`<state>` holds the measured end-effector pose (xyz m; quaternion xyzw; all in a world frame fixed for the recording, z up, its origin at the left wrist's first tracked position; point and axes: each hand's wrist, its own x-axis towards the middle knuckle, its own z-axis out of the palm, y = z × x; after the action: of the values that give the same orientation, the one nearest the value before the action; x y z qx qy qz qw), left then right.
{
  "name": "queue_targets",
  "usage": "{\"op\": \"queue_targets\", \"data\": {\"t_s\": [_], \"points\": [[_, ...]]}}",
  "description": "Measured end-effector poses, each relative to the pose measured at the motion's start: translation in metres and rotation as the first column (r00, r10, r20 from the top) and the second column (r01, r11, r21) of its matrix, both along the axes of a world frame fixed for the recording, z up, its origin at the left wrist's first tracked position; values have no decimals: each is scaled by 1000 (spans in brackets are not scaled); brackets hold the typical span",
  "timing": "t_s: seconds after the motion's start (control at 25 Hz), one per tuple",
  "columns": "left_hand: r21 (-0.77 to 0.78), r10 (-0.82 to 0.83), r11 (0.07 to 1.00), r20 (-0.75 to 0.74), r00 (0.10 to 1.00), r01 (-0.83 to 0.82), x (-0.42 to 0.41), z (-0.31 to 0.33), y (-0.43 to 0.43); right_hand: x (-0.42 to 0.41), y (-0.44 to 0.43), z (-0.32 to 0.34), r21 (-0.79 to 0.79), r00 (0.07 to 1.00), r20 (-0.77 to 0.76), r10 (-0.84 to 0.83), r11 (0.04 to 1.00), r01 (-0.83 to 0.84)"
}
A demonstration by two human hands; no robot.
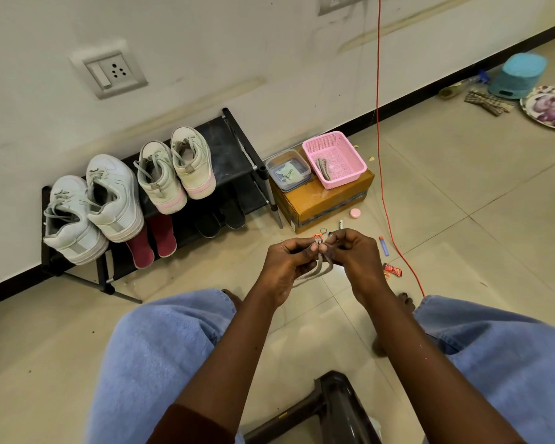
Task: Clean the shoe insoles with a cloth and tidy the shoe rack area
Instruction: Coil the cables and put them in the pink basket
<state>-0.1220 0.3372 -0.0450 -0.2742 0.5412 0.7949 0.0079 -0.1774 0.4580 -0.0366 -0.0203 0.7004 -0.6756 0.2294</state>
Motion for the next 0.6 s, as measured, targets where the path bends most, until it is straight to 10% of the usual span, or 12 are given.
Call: {"op": "queue_targets", "data": {"t_s": [0.6], "points": [[-85, -143, 985, 73, 987, 149, -1, 6, -7, 3, 4, -6, -258, 870, 475, 136, 966, -10]]}}
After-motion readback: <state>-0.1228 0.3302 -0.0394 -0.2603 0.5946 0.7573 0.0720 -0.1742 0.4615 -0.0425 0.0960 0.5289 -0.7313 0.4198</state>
